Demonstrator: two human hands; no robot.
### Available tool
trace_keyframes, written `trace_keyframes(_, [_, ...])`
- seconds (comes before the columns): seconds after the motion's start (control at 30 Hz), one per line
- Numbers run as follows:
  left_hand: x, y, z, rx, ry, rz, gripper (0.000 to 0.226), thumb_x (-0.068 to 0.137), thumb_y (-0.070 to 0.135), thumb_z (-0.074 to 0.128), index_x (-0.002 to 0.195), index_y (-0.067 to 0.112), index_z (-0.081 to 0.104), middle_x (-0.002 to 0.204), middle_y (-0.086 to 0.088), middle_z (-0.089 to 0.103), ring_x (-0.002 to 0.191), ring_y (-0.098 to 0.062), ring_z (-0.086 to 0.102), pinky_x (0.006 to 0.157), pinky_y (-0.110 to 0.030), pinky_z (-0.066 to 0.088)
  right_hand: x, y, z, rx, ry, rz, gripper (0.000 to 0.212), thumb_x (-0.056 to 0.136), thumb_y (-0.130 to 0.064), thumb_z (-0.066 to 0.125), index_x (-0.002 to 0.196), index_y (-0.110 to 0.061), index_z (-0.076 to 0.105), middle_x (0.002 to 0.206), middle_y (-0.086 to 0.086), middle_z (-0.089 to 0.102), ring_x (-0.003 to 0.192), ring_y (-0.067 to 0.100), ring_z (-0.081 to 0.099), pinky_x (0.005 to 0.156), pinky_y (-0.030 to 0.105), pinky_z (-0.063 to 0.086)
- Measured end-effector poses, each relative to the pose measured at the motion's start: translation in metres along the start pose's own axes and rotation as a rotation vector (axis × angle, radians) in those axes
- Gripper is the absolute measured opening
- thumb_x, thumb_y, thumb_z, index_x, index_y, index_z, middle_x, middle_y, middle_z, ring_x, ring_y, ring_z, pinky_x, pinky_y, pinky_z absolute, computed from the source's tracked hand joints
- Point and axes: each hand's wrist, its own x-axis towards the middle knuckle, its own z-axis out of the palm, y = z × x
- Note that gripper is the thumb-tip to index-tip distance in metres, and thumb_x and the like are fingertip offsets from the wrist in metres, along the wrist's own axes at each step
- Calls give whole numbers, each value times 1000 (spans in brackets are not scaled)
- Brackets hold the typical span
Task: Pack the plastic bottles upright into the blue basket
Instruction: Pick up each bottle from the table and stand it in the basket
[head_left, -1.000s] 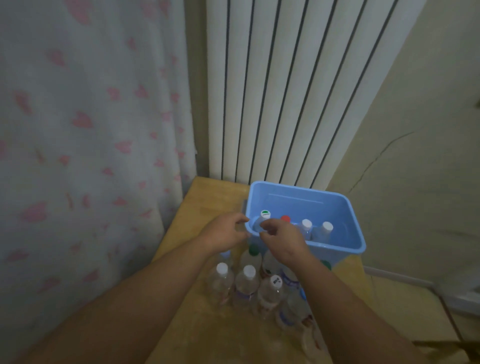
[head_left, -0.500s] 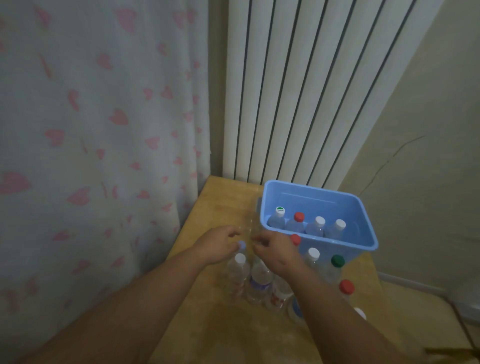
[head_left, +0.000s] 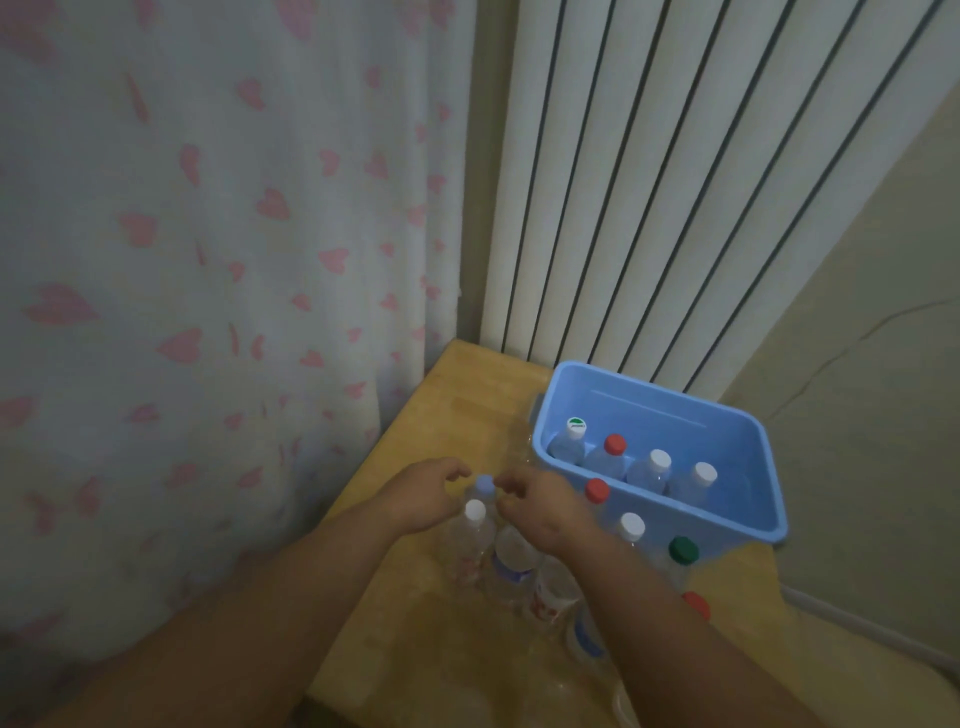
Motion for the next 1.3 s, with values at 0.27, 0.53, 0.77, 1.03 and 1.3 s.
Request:
trace_keyframes(0.27, [2,-18,13,72,-87,10,66,82,20,72,143,21,47,143,0,52,128,-17,52,95,-26,46,13,-8,17,-17,-60,23,41,86,-25,59,127,-27,58,127,-3,61,113,17,58,89,25,44])
trace_keyframes(0.53, [12,-36,18,41,-170,51,67,81,19,73,143,21,48,142,0,54,125,-17,55,90,-22,44,23,-14,31,-116,-61,58,43,85,-32,64,127,-32,57,128,-2,60,115,19,56,93,28,43])
trace_keyframes(0.77, [19,-35,25,-20,-207,140,65,82,19,72,142,26,49,128,1,64,100,-12,61,71,-17,37,32,-17,48,-339,-88,11,44,77,-35,56,120,-43,56,110,1,66,100,22,62,85,37,53])
trace_keyframes(1.03, [35,-29,4,-229,-287,170,59,68,11,87,118,29,59,106,10,64,97,-10,61,75,-17,50,29,-28,18,-115,126,-15,24,75,-38,61,93,-26,70,88,-3,70,82,16,62,74,35,53])
trace_keyframes(1.3, [32,13,-44,-425,-228,232,93,57,33,92,140,28,50,123,6,66,110,-11,64,91,-36,57,16,-53,-29,235,456,-15,28,85,-40,64,107,-23,70,93,-9,69,86,9,62,73,28,52])
